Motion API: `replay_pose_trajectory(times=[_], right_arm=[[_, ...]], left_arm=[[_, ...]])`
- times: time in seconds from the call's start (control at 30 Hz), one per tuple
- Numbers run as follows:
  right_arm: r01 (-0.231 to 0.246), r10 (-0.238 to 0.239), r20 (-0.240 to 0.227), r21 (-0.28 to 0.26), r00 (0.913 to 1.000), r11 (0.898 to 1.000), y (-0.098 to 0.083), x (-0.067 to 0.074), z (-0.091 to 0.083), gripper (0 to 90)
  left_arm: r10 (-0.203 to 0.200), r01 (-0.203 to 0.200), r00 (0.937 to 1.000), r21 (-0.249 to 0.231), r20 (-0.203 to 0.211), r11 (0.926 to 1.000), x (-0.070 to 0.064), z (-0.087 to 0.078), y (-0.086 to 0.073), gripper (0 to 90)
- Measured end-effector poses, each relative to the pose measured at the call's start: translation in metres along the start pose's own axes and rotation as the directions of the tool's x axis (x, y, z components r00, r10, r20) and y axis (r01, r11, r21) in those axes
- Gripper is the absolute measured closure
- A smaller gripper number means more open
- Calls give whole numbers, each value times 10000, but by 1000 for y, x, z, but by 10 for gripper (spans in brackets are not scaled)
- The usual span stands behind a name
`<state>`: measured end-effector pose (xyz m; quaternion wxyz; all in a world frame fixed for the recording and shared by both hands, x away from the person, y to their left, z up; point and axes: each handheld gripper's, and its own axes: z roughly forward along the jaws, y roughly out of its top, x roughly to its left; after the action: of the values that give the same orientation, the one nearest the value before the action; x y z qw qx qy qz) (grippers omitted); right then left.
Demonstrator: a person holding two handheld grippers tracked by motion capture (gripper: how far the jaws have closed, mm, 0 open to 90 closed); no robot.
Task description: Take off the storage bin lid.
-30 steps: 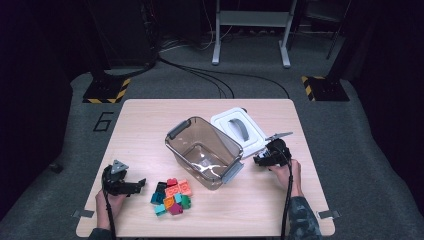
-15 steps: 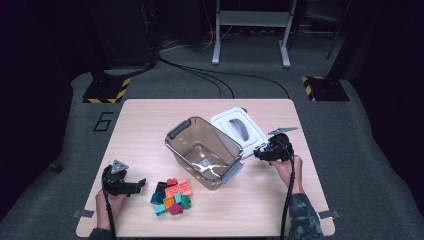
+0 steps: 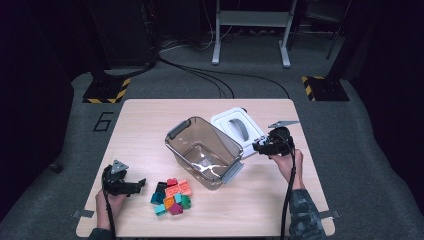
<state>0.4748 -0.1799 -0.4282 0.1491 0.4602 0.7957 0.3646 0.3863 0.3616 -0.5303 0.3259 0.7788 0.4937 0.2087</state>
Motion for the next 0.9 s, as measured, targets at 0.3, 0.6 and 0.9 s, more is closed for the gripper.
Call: replay_pose_trajectory(times=[0.3,0.6,0.9], right_arm=[[188,-189,-25,-358,9998,9992,18,10,-12,247],[383,-391,-115,-616,9992,9974,29,19,-16,247],[651,-682,-399,-738,9969,9951,40,36,-15,247]], left_arm=[[3,-3,10000,2,0,10000,0,0,0,14],[4,-4,10000,-3,-5,10000,0,0,0,15],[-4,4,10000,-48,-25,10000,0,0,0,14]])
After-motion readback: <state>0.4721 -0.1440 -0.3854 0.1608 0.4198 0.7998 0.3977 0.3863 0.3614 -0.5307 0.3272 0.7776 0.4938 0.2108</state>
